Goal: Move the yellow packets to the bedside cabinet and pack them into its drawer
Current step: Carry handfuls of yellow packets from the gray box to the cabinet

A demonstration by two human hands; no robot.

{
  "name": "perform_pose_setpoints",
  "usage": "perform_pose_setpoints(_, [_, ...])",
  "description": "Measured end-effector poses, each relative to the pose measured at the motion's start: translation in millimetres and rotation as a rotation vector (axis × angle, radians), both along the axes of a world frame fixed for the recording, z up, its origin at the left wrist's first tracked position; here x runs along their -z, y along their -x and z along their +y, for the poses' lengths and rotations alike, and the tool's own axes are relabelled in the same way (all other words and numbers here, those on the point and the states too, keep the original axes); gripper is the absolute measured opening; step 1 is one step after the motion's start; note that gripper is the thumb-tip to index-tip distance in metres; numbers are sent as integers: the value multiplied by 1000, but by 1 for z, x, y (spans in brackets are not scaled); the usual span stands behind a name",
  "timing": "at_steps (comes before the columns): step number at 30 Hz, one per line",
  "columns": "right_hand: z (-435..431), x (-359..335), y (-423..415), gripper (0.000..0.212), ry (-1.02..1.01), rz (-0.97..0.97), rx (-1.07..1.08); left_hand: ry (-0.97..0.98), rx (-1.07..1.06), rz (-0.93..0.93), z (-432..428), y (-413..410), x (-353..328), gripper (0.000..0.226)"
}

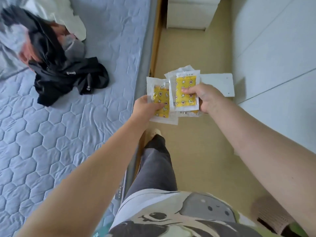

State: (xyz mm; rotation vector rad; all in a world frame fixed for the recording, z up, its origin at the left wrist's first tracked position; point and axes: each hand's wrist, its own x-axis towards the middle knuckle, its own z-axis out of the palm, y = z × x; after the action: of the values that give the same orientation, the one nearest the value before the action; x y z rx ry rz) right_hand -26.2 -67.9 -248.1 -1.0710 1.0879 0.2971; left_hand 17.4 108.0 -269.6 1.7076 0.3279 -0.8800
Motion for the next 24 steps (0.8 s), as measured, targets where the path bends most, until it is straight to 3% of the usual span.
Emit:
perform_pose_setpoints(10, [-115, -33, -214, 20, 12, -35, 84, -17, 148, -27, -128, -248, -37, 24])
perform_pose_setpoints(18, [-266, -17, -374, 25, -2, -88, 126, -30, 209, -70, -282, -423, -27, 23])
perform_pose_setpoints(24, [-388, -23, -498, 14, 12, -77, 146, -10, 188, -49, -406, -550, -34, 23])
